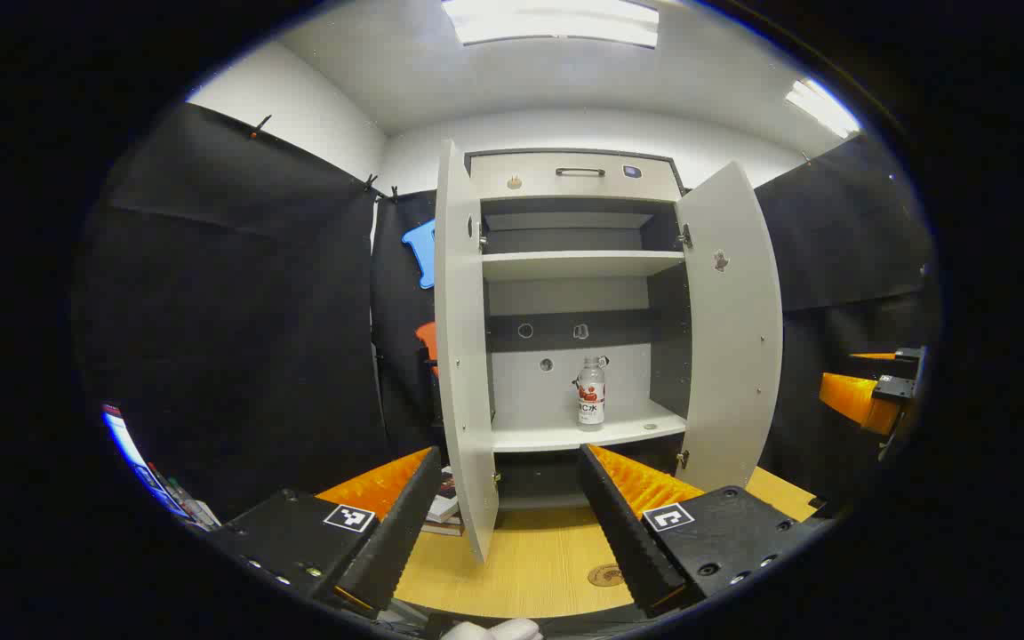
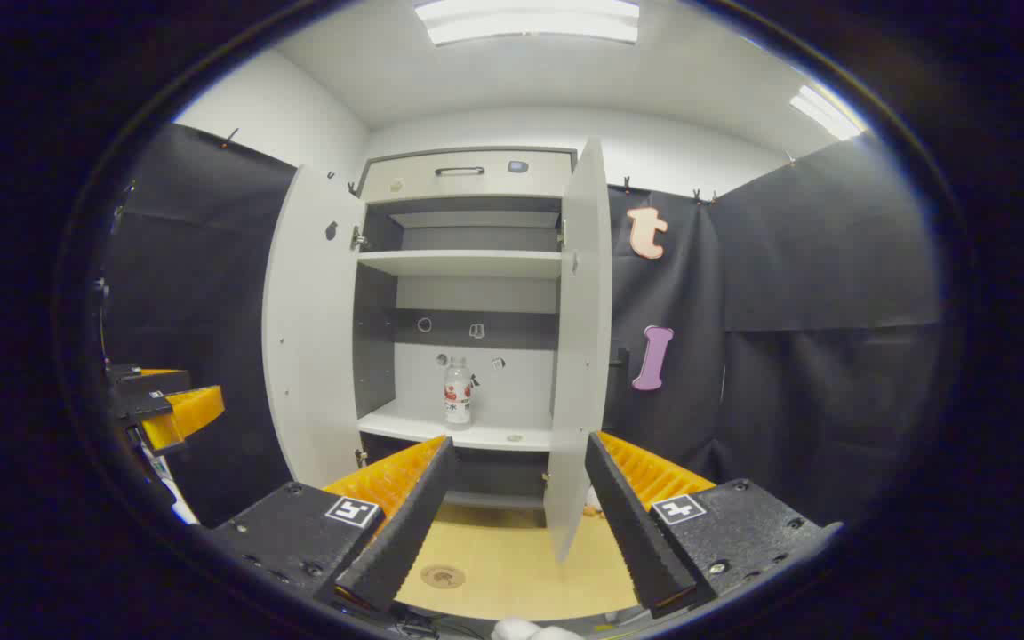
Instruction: Grasp the bottle in the cabinet with the left hand and place it on the coaster, then close the right door with the right hand and the left door with the left hand.
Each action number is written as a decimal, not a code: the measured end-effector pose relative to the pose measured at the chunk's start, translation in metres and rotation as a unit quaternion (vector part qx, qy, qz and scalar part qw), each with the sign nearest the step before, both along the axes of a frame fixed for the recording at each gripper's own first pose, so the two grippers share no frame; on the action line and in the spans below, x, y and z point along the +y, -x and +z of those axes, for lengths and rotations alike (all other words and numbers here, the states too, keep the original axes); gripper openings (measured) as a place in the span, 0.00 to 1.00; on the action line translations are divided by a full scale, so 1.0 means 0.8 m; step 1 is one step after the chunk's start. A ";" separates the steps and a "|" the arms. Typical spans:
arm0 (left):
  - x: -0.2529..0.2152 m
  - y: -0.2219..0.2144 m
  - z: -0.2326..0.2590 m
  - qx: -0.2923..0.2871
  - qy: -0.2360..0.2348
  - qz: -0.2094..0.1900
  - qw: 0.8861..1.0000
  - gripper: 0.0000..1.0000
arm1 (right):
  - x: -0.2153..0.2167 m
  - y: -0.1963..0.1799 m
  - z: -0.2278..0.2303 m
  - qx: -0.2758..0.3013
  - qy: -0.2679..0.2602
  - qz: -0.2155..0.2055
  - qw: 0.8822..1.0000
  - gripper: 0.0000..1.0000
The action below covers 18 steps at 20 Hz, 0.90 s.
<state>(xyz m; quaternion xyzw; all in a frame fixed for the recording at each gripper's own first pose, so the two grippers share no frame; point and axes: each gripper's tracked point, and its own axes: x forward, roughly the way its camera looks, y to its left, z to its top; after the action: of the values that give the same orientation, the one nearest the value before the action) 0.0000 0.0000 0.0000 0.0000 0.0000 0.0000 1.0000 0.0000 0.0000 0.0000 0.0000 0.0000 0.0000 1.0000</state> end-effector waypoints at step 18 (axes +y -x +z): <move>-0.017 -0.046 -0.003 0.003 -0.011 -0.006 1.000 0.94 | -0.007 -0.024 -0.007 0.009 -0.004 0.005 1.000 0.96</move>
<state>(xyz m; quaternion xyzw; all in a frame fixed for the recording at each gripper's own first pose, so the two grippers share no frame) 0.0366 -0.0133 -0.0023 0.0110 0.0030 -0.0058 0.9999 0.0193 -0.0053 -0.0059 0.0041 0.0094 0.0050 0.9999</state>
